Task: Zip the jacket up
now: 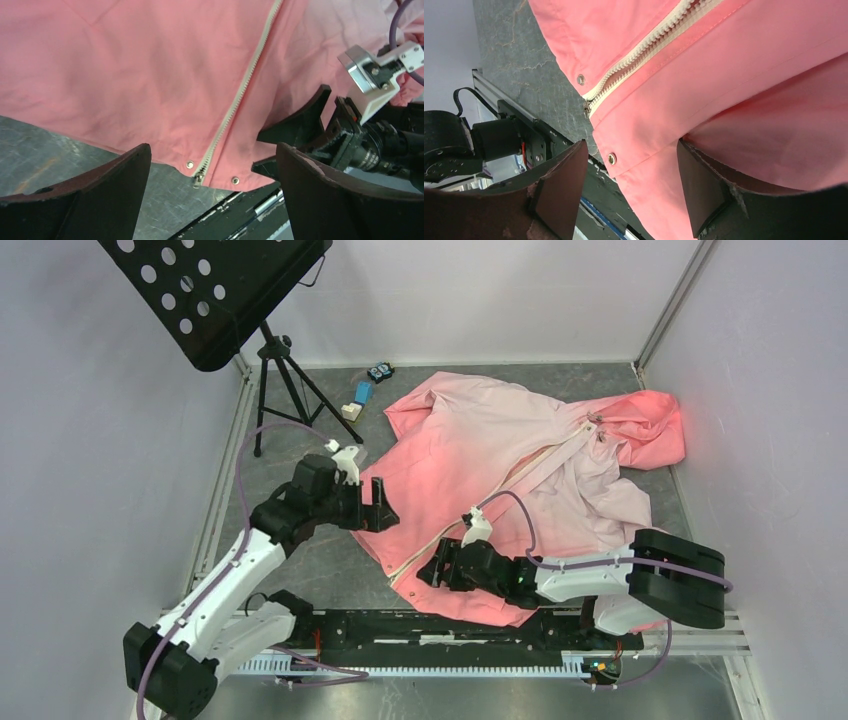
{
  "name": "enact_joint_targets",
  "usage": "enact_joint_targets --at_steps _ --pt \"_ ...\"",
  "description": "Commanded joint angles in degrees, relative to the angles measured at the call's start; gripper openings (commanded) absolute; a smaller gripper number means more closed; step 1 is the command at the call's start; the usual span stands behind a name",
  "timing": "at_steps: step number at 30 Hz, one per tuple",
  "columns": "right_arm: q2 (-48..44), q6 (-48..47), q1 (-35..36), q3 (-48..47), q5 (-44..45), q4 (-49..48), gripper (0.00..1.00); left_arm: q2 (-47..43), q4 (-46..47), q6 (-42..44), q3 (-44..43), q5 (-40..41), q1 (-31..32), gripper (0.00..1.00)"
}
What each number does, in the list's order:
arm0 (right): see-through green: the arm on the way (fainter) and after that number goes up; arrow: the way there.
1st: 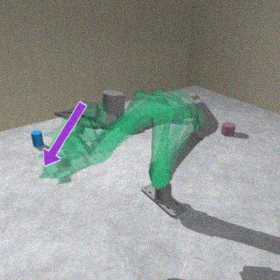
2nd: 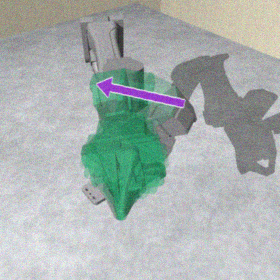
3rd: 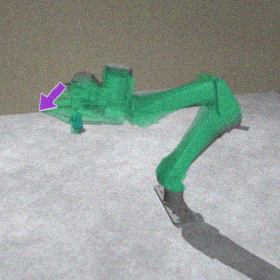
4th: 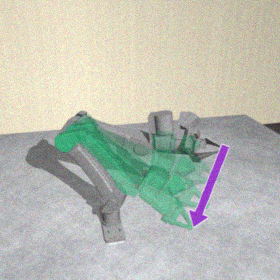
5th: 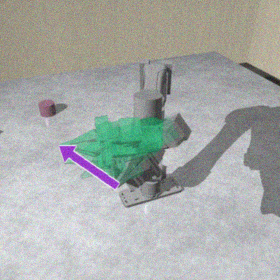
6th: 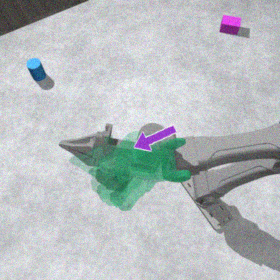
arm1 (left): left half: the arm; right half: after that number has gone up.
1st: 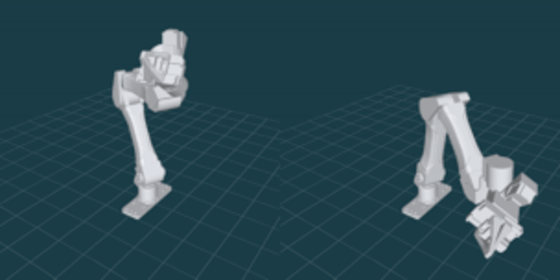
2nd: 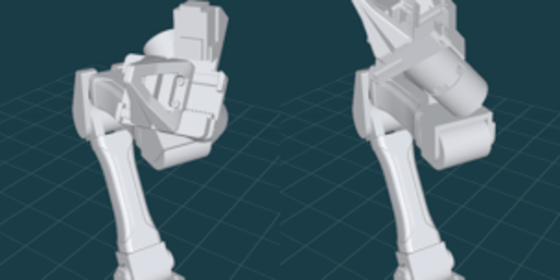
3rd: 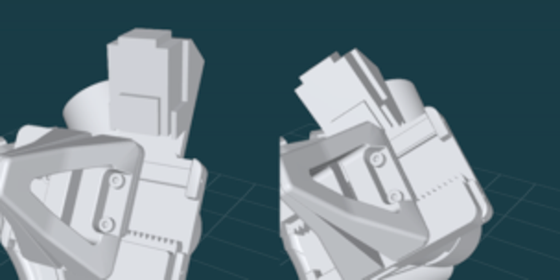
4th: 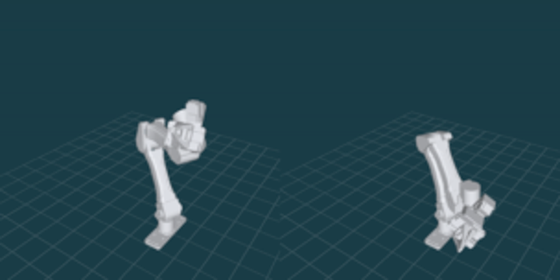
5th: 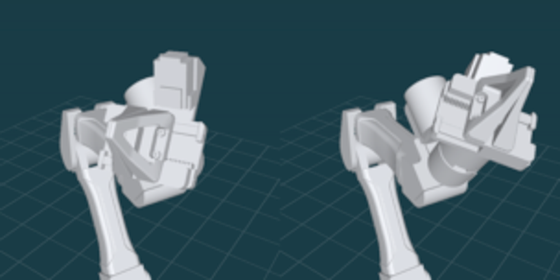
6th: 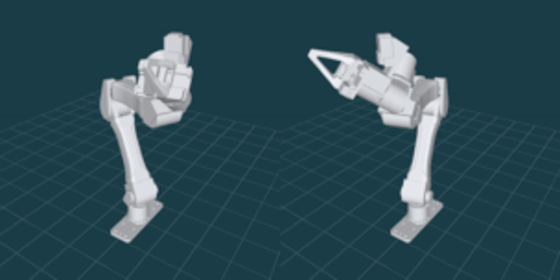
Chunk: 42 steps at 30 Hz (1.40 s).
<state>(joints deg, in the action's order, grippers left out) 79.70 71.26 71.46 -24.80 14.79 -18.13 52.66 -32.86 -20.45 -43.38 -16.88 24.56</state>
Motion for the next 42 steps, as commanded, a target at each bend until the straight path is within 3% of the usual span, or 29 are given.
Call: enact_joint_targets --at_steps 1,9,13,24,30,36,42 --pt "1.29 -0.43 -0.27 1.35 5.50 -0.52 0.71 -0.47 3.48 -7.45 2.09 -1.63 3.58 1.00" --pt "4.20 -2.18 -1.40 1.76 4.55 -6.39 0.56 -4.27 -0.43 -7.00 0.73 1.50 5.24 1.00" --pt "5.15 -2.08 -2.95 3.46 1.46 -11.16 0.36 -1.73 -2.29 -3.87 -1.49 1.89 5.24 1.00" --pt "4.06 -6.31 -4.84 8.68 -2.09 -20.08 0.01 2.52 10.96 -11.29 6.92 -9.76 5.33 0.97" --pt "1.23 -11.26 -5.03 12.39 -2.80 -25.32 0.00 5.46 14.63 -14.15 10.17 -8.37 6.23 0.87" --pt "-0.95 -15.86 -5.06 17.58 -4.83 -36.67 0.00 7.63 19.98 -17.22 11.40 -8.18 8.76 0.75" --pt "-0.20 -16.37 -5.10 19.76 -6.79 -43.03 0.00 11.50 22.66 -17.46 11.10 -9.55 9.54 0.72"
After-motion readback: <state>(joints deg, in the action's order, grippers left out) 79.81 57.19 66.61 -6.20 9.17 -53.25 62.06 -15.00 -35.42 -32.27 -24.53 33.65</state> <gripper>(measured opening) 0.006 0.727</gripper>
